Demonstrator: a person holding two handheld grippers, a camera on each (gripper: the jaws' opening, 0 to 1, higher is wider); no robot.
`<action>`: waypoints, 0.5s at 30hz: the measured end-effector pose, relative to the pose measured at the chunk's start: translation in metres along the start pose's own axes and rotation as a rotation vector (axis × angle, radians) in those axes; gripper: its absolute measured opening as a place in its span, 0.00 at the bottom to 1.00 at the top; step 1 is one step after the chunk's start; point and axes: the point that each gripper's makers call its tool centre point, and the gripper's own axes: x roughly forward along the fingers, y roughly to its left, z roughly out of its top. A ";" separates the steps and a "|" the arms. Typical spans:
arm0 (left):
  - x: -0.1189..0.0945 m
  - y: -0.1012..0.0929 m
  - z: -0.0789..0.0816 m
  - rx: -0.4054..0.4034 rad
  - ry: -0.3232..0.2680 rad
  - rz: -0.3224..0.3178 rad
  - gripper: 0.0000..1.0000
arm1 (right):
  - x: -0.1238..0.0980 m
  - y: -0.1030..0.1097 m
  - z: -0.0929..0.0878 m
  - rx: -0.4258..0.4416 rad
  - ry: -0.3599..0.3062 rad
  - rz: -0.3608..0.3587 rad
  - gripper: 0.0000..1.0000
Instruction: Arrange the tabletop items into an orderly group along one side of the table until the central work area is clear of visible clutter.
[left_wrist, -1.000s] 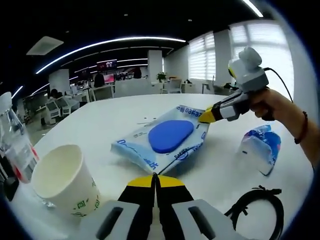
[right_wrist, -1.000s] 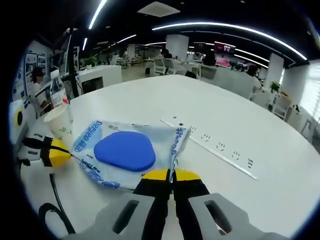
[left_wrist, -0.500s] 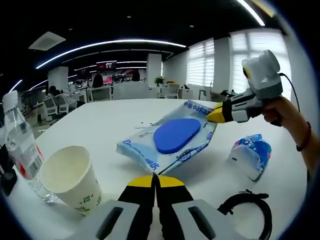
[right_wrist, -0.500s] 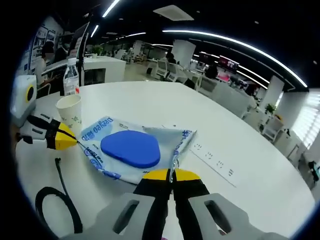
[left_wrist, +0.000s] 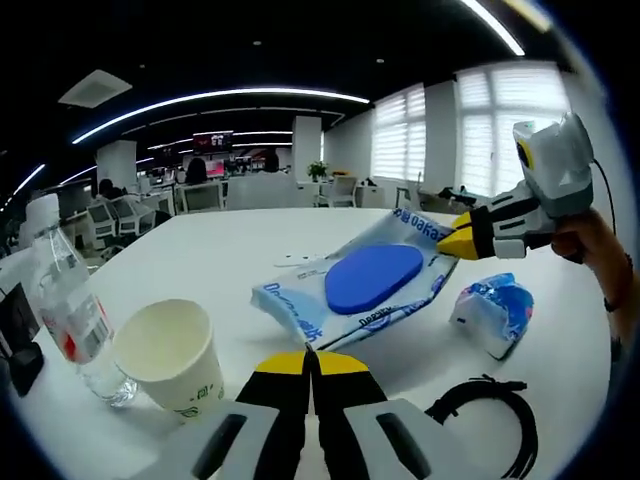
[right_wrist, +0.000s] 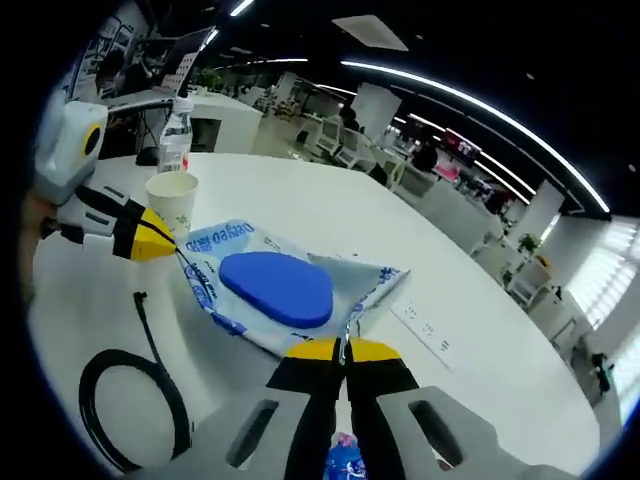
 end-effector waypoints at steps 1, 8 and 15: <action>-0.001 -0.001 0.000 -0.004 -0.002 -0.001 0.00 | -0.001 0.001 0.000 0.000 0.001 0.000 0.00; -0.005 -0.001 -0.001 -0.009 -0.009 -0.001 0.00 | -0.007 0.009 -0.006 0.009 0.014 -0.004 0.00; -0.009 0.003 -0.002 -0.028 -0.010 -0.007 0.00 | -0.011 0.021 -0.015 0.028 0.028 0.002 0.00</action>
